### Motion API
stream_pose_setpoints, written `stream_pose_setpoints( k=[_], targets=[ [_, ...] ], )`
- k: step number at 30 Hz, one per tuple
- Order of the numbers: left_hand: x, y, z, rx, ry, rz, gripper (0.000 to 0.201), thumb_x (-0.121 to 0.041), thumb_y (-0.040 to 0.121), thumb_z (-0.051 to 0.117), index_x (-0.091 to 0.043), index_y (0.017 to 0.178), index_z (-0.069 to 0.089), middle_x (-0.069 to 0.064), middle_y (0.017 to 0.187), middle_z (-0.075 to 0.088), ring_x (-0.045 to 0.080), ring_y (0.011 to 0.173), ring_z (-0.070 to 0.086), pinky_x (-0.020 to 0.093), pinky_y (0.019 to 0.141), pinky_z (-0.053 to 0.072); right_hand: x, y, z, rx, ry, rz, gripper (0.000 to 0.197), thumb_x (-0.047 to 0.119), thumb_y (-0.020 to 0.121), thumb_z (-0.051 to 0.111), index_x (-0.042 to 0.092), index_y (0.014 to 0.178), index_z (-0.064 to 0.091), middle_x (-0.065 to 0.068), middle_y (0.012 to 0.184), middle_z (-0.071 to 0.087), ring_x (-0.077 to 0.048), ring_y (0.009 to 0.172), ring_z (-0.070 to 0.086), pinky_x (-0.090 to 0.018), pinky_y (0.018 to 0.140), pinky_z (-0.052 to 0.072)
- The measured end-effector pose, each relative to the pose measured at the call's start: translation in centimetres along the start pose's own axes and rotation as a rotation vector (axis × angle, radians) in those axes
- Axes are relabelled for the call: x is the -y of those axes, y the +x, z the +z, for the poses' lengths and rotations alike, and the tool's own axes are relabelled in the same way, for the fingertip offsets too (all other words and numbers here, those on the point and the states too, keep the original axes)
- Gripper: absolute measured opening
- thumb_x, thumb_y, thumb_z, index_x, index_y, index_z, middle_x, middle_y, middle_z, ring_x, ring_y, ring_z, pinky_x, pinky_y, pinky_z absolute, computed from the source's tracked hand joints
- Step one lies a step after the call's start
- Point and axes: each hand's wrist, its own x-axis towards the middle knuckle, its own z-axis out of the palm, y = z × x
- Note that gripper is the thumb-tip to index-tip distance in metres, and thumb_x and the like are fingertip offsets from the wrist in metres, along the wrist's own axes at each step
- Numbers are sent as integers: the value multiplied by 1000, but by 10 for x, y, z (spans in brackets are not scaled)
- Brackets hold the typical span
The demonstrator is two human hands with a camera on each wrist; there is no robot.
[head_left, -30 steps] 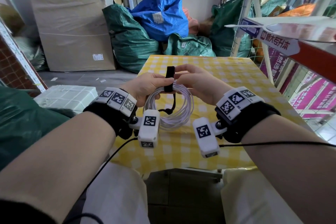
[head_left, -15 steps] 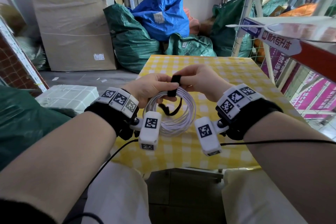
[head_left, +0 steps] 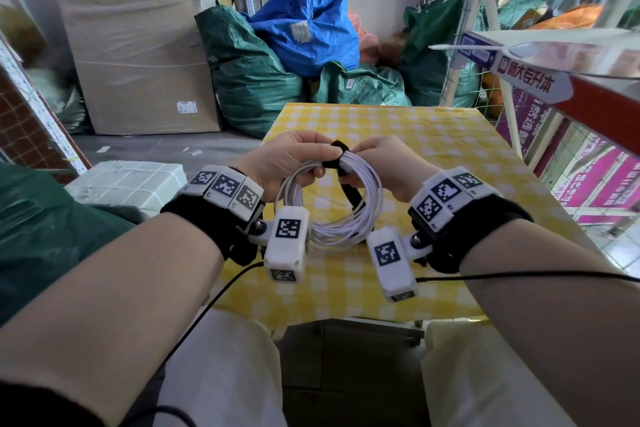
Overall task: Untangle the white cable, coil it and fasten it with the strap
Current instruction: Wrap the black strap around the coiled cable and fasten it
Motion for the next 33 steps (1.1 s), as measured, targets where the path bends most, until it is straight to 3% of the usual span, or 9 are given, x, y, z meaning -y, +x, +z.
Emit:
stream_pose_setpoints(
  k=[4,6,8,13,17,20,28,31,33],
  targets=[
    [1,5,-5,-125,14,69,12,-2,87,59,-9,80,51,9,68,50,9,42,47,15,33,29,1,-7,-4,202,327,131,34,22,92,40,-6,102,58,-22,91,64,-34,79,65,-41,76,56],
    [1,6,-7,-131,42,65,7,-2,87,59,-5,92,54,10,70,51,9,44,46,15,34,30,2,-9,-7,320,290,130,53,41,96,40,-6,113,59,-22,96,64,-33,83,65,-38,73,57],
    [2,7,-9,-122,93,56,18,-2,87,59,-1,105,57,7,72,54,7,46,47,15,37,31,3,-12,-5,365,245,81,47,40,95,48,-3,110,60,-20,95,62,-31,84,63,-39,76,56],
    [4,5,-11,-99,216,30,14,-1,84,61,-8,96,63,2,68,52,7,53,44,16,45,32,0,-12,-2,341,209,6,16,-2,86,54,-5,102,58,-27,95,59,-35,88,60,-40,81,53],
    [4,2,-8,-85,232,1,17,1,85,62,-7,99,59,3,71,54,9,53,47,15,41,34,-2,-12,-2,324,4,-26,21,-7,78,56,3,95,62,-10,78,58,-19,66,58,-25,60,50],
    [6,2,-7,-61,260,1,20,-1,85,63,-6,104,58,3,72,57,9,54,49,15,41,37,-3,-13,-1,257,-92,-43,22,-10,74,53,10,79,61,-6,70,52,-19,65,49,-27,60,41],
    [5,0,-7,-8,216,-41,11,-10,92,57,-13,102,56,10,87,60,15,66,52,21,51,37,-4,-15,6,94,-207,-198,20,16,73,78,11,88,65,-1,72,59,-14,65,51,-29,63,41],
    [8,0,-8,-30,177,-48,5,-12,94,52,-10,98,54,7,74,56,9,50,50,16,40,35,-5,-18,9,51,-172,-259,36,26,71,81,18,100,60,1,89,63,-12,69,56,-28,67,48],
    [11,-1,-8,-16,181,-61,9,-17,96,49,-9,92,49,6,67,52,8,44,47,14,34,33,-2,-18,10,4,-121,-334,23,24,75,78,22,91,61,1,89,63,-10,68,54,-27,67,47]
  ],
)
